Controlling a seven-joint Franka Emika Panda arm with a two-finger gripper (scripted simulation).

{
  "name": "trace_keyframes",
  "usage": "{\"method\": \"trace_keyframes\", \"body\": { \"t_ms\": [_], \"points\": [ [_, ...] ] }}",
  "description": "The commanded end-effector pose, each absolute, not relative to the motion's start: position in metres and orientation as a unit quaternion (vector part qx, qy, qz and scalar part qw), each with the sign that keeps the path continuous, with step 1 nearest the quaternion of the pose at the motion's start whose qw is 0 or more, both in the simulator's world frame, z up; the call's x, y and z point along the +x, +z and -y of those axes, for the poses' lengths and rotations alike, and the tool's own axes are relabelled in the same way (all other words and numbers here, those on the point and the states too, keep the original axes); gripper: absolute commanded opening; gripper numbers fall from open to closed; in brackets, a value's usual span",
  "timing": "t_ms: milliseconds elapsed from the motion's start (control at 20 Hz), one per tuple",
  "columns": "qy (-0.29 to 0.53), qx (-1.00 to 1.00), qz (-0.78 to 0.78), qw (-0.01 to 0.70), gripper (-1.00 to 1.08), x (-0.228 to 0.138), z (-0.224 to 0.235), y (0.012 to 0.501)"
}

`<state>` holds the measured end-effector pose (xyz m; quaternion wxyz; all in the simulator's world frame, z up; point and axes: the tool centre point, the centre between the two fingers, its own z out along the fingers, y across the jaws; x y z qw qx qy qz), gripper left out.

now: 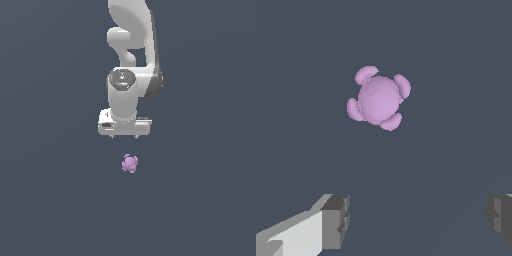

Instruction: Pick up the object and move it to a goal position.

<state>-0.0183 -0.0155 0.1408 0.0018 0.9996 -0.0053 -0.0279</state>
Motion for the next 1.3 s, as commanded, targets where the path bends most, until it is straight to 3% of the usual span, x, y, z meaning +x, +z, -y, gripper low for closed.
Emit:
{"method": "trace_keyframes", "body": {
  "t_ms": [0, 450, 1250],
  "points": [
    [-0.028, 1.000, 0.005, 0.002, 1.00, -0.018, 0.015, 0.141],
    [-0.010, 1.000, -0.005, -0.008, 1.00, -0.007, -0.019, 0.155],
    [-0.007, 0.998, 0.067, -0.006, 1.00, 0.023, -0.014, 0.129]
  ]
}}
